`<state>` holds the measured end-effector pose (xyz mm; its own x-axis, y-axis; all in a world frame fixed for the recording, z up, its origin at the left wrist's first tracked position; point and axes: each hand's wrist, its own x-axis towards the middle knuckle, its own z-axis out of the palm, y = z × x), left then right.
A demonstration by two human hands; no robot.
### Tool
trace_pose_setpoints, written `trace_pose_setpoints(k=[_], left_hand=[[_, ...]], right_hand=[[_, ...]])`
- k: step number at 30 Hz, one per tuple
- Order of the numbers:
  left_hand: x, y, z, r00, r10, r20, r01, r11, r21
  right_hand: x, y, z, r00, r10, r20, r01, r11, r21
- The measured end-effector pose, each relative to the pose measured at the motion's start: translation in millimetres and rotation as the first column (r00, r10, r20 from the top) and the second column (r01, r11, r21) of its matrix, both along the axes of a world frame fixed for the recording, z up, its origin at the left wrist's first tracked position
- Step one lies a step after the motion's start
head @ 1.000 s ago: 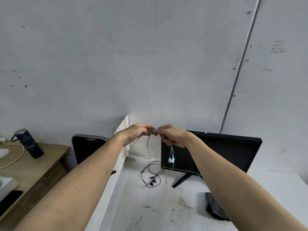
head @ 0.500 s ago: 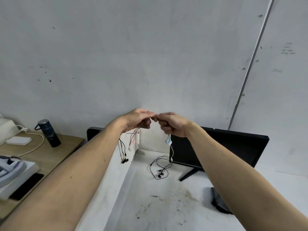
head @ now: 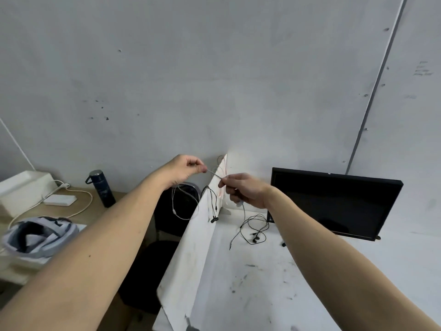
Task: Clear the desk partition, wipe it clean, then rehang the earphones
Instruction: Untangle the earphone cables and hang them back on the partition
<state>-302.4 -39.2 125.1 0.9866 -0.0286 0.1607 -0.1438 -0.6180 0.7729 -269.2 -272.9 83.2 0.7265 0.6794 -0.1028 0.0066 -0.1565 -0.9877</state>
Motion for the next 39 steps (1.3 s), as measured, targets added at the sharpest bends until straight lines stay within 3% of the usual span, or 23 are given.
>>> trace_pose_setpoints(k=[9, 23, 30, 33, 36, 39], left_hand=[[-21, 75, -56, 0.983, 0.139, -0.118, -0.104, 0.959, 0.264], [-20, 85, -114, 0.925, 0.119, -0.362, 0.083, 0.865, 0.495], [-11, 75, -124, 0.910, 0.088, -0.406, 0.130, 0.869, 0.478], [-2, 72, -113, 0.935, 0.159, -0.318, 0.009, 0.884, 0.467], [12, 56, -91, 0.970, 0.207, -0.127, -0.134, 0.894, 0.428], [30, 25, -67, 0.985, 0.172, 0.019, -0.167, 0.910, 0.380]], right_hand=[[-15, 58, -38, 0.975, -0.021, 0.222, 0.075, 0.968, -0.238], [-5, 85, -80, 0.938, 0.098, 0.332, 0.079, 0.872, -0.483], [-3, 83, -82, 0.915, 0.139, 0.379, 0.097, 0.836, -0.539], [-1, 75, -75, 0.940, 0.135, 0.314, 0.059, 0.841, -0.538], [9, 59, -67, 0.953, 0.078, 0.292, 0.094, 0.841, -0.532], [25, 36, -62, 0.953, 0.021, 0.303, 0.152, 0.832, -0.533]])
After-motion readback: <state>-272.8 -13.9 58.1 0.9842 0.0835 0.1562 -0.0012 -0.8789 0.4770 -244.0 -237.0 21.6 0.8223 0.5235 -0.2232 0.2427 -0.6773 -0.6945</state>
